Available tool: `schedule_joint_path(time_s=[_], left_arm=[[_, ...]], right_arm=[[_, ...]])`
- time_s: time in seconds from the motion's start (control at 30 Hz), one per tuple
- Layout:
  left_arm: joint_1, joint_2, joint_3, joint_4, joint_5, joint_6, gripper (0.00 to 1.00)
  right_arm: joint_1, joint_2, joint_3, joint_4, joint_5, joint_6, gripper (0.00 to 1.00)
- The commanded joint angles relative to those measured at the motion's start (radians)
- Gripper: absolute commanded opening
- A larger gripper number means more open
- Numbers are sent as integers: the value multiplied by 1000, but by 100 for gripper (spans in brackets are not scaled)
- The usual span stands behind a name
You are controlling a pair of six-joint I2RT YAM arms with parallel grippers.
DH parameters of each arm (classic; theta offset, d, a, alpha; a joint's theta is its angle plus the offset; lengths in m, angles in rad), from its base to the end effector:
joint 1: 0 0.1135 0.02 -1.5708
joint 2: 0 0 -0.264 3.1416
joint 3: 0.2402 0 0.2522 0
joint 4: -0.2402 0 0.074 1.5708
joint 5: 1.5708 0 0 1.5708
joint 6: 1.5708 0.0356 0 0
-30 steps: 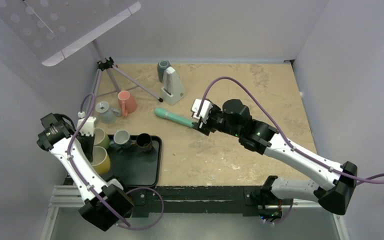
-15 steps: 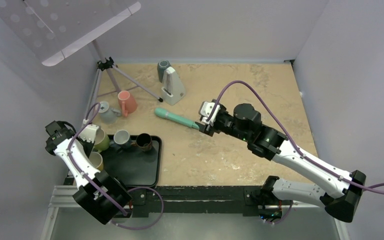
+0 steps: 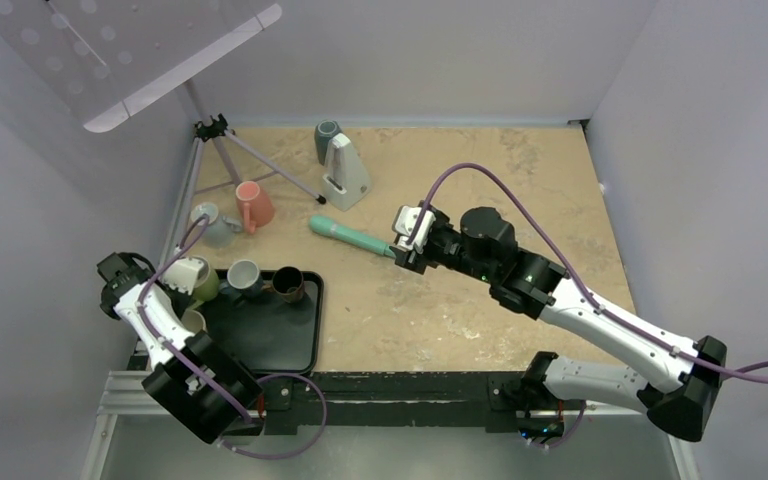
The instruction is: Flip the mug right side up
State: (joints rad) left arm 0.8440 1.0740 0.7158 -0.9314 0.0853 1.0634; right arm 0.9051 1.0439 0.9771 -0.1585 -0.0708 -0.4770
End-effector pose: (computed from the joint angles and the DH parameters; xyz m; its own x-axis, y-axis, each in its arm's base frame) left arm 0.1186 0.1288 0.2107 -0.9472 0.2453 -0.2064 0.2038 0.9578 0.2028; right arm 0.1477 0.1922 0.3607 0.2572 -0.4140 -0.8732 -0.7981 0.4185 -0.4335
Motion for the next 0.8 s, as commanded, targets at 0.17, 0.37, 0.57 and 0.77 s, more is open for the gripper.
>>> schedule_joint_path(time_s=[0.17, 0.37, 0.57, 0.77], left_arm=[[9, -5, 131, -153, 54, 81, 56], [0, 38, 384, -428, 129, 109, 66], [-262, 150, 687, -565, 251, -175, 66], [-603, 343, 923, -474, 217, -533, 61]], right_arm=[[2, 16, 33, 9, -4, -14, 63], [1, 21, 49, -10, 12, -8, 63], [-11, 71, 83, -42, 50, 47, 63], [-83, 76, 11, 46, 3, 124, 63]])
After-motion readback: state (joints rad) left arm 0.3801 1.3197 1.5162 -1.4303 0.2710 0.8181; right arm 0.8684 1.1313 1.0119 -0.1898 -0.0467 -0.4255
